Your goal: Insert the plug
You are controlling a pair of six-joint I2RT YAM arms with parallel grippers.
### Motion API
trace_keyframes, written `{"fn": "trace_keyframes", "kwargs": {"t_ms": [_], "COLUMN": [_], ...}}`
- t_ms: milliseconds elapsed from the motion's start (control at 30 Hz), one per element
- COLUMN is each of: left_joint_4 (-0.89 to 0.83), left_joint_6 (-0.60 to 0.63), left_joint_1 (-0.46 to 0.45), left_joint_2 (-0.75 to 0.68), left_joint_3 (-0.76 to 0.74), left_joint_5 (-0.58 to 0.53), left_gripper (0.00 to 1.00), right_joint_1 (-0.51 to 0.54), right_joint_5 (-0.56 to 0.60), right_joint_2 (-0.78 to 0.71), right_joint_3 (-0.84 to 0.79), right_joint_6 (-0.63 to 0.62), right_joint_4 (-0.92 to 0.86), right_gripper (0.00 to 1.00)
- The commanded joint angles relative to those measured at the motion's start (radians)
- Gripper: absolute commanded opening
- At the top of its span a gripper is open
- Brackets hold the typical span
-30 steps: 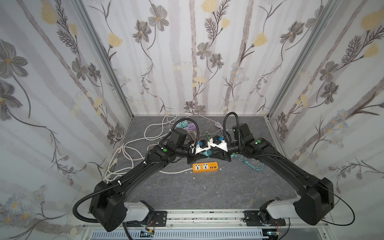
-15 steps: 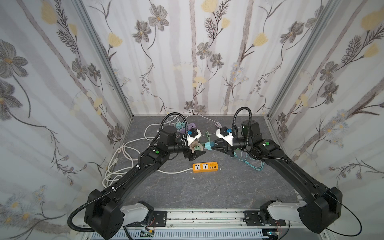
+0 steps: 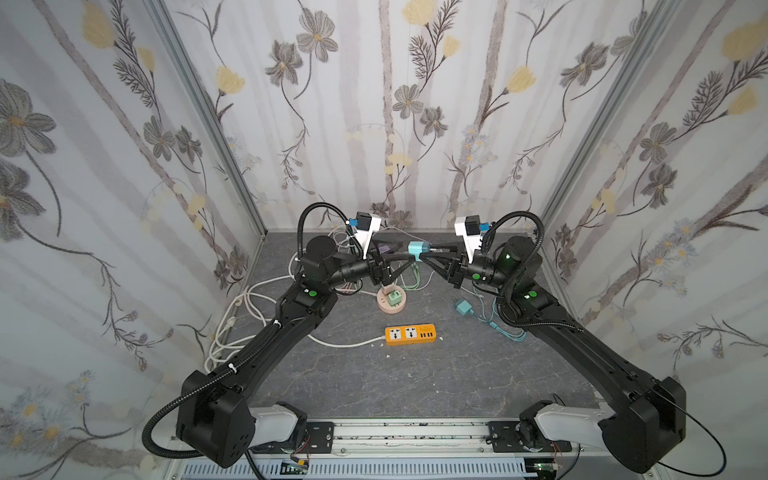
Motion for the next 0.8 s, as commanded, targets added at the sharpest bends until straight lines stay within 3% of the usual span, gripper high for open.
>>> {"fn": "trace_keyframes", "kwargs": {"t_ms": [0,167,333,433,767], "left_joint_4": [0.096,0.322,0.595,0.734,0.815], "left_joint_6": [-0.072,-0.223,-0.417,-0.521,-0.600], "left_joint_1": [0.006,0.006,0.006,0.006,0.005], "left_joint_2": [0.012,0.043,0.074,0.103,0.131], "left_joint_3": [0.020,0.014,-0.013,-0.010,0.001], "left_joint_5": [0.175,0.280,0.273,0.273,0.280], "left_gripper": [0.79,0.73,0.52,0.45,0.12], "right_joint_1": [0.011,0.026,0.046,0.050,0.052], "right_joint_5": [-0.096,-0.062,-0.050,-0.037,-0.017], "right_joint_2": [0.008,0.007,0.032,0.032,0.024], "right_joint_3": [0.005,-0.004,-0.018,-0.027,-0.055], "right_joint_6": [0.121,0.135,0.206,0.199,0.186], "right_joint_4": [0.150,0.180,0.310,0.318,0.326], "right_gripper": [0.00,0.00,0.00,0.00,0.00]}}
